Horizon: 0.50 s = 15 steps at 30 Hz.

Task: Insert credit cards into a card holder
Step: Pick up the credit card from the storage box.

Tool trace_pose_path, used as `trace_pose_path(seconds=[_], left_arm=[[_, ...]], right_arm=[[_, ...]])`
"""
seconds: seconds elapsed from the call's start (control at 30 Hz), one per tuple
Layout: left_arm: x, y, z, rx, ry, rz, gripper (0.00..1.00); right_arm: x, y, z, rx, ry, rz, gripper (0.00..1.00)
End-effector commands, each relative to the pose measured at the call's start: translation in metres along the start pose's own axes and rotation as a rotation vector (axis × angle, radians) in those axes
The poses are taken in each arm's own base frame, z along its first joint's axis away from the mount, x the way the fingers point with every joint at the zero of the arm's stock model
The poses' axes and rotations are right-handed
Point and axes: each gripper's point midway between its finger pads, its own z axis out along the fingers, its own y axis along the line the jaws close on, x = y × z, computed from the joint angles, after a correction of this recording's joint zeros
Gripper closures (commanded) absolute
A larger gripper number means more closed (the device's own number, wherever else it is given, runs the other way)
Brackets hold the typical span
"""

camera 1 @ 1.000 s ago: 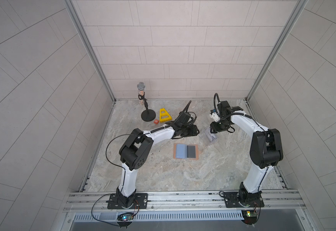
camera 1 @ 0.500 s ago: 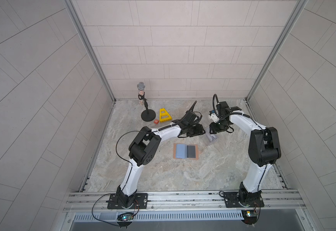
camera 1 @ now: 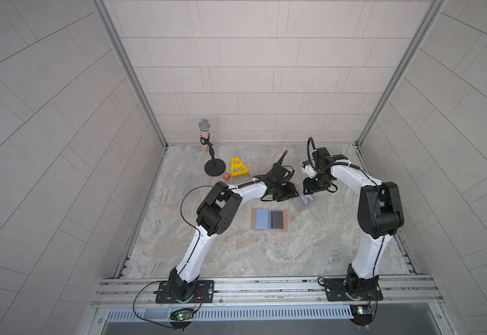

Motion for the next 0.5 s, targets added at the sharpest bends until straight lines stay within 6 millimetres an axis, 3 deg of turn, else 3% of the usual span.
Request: trace_pose_path(seconds=[0.0, 0.47], left_arm=[[0.0, -0.007, 0.002, 0.01, 0.009, 0.001, 0.42], [0.014, 0.017, 0.009, -0.066, 0.056, -0.008, 0.46]], right_arm=[[0.003, -0.002, 0.001, 0.005, 0.026, -0.01, 0.47], [0.005, -0.006, 0.005, 0.029, 0.047, -0.008, 0.49]])
